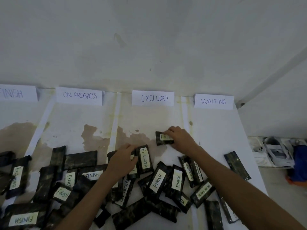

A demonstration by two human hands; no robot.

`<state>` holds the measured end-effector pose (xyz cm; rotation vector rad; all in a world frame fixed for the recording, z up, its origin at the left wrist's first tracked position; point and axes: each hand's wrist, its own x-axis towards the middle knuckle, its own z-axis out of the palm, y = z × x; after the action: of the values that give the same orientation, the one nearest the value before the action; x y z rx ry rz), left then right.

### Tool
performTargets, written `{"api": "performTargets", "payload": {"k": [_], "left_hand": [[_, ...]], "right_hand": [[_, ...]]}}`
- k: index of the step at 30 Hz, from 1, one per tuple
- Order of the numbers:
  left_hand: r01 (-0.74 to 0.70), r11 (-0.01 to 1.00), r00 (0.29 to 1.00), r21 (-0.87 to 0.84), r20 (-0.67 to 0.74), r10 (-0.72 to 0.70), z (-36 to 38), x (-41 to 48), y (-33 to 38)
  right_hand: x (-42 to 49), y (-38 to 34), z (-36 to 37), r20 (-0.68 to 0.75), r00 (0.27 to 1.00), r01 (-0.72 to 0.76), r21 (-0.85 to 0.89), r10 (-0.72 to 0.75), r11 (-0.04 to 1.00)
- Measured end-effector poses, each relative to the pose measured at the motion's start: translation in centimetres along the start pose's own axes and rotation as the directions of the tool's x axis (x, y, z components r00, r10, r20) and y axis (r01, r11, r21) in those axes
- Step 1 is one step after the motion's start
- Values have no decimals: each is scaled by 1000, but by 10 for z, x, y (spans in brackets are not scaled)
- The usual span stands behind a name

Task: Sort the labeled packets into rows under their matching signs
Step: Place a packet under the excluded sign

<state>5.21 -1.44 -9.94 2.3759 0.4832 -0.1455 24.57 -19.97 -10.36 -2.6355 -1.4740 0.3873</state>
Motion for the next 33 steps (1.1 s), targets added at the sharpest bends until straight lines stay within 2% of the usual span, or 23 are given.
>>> {"api": "performTargets", "payload": {"k": [6, 10, 13, 15, 17, 22, 25, 27, 29, 31, 33], "left_hand": [[-185, 972, 981, 146, 79, 175, 16, 28, -5], [-337, 903, 940, 267, 158, 304, 25, 39, -11], [-462, 831, 878, 311, 294, 378, 25, 42, -9], [-554, 762, 822, 334, 364, 438, 22, 45, -6], [-640, 659, 765, 394, 408, 499, 22, 47, -5], [-745, 525, 663, 411, 543, 516, 18, 54, 0], [-796, 407, 605, 449, 582, 543, 14, 63, 3], [-800, 377, 600, 467, 593, 538, 12, 67, 0], [-778, 384, 627, 497, 585, 515, 8, 70, -4], [-730, 435, 682, 527, 529, 505, 1, 75, -7], [-643, 529, 764, 553, 422, 488, -10, 83, -10]], "right_hand": [[53, 35, -21, 3, 993, -121, 47, 121, 992], [72, 53, -19, 45, 987, -159, 69, 156, 985], [74, 61, -11, 121, 981, -163, 106, 150, 981], [73, 63, -7, 123, 980, -172, 135, 156, 976], [69, 62, -4, 90, 987, -147, 140, 135, 979], [46, 30, 7, -74, 994, -60, 219, 78, 974], [25, 3, 18, -38, 994, -88, 253, 101, 963], [9, -9, 30, -4, 995, -91, 288, 96, 953], [-4, -15, 39, -10, 996, -84, 319, 92, 944], [-10, -16, 41, -28, 993, -96, 350, 113, 932], [-13, -15, 39, -52, 988, -114, 391, 146, 913]]}}
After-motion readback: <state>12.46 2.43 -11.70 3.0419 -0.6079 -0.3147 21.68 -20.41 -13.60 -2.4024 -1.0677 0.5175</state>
